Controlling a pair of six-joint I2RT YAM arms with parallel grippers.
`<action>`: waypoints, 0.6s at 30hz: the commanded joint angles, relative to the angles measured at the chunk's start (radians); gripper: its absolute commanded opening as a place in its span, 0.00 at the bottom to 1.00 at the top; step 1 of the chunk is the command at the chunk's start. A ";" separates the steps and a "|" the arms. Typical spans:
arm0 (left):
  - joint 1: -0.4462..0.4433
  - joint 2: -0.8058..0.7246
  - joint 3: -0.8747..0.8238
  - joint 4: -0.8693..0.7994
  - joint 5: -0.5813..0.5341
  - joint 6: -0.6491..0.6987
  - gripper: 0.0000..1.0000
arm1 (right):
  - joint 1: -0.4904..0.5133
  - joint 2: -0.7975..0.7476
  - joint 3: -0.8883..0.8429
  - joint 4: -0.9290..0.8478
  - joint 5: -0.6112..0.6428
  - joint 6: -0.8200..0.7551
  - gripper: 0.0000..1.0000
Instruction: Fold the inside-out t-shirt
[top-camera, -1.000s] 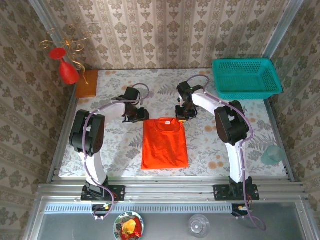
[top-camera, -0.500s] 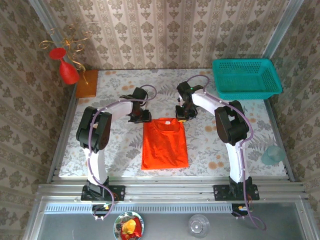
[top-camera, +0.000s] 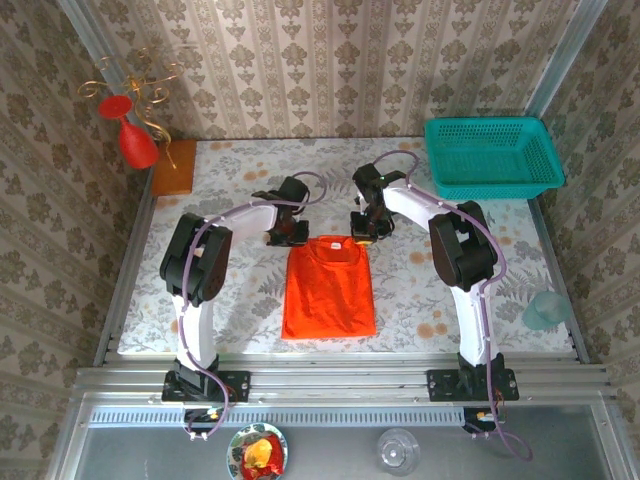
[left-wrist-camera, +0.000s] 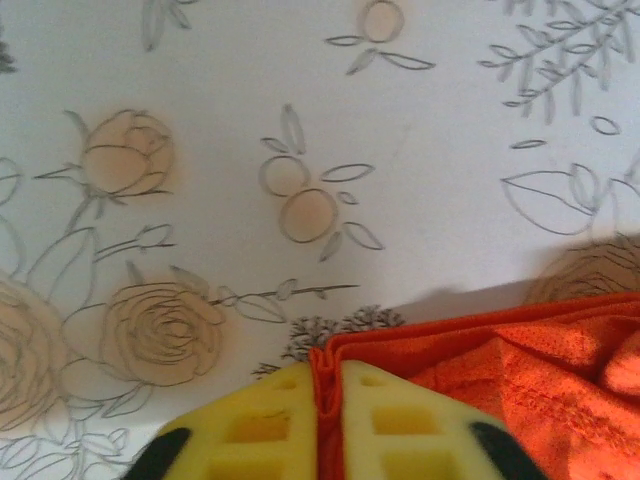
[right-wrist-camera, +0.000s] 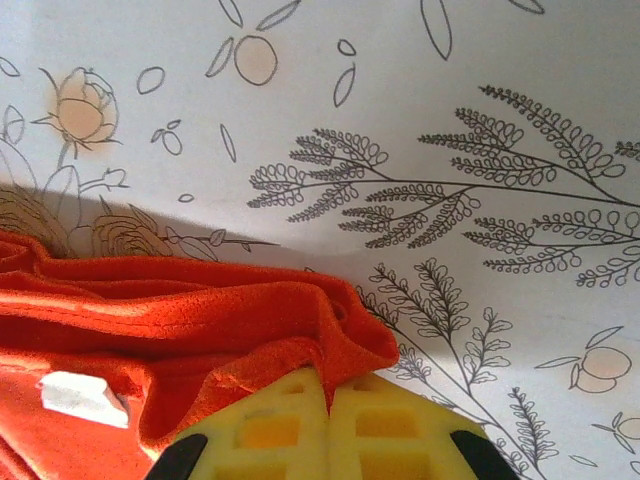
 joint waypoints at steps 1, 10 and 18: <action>-0.037 0.075 -0.054 -0.043 0.058 -0.013 0.00 | 0.006 -0.026 -0.014 -0.027 0.017 0.007 0.00; 0.046 -0.170 -0.075 0.056 0.061 0.040 0.00 | -0.008 -0.174 -0.074 0.084 0.144 0.028 0.00; 0.142 -0.314 0.028 0.166 0.212 0.064 0.00 | -0.047 -0.317 -0.017 0.168 0.183 0.028 0.00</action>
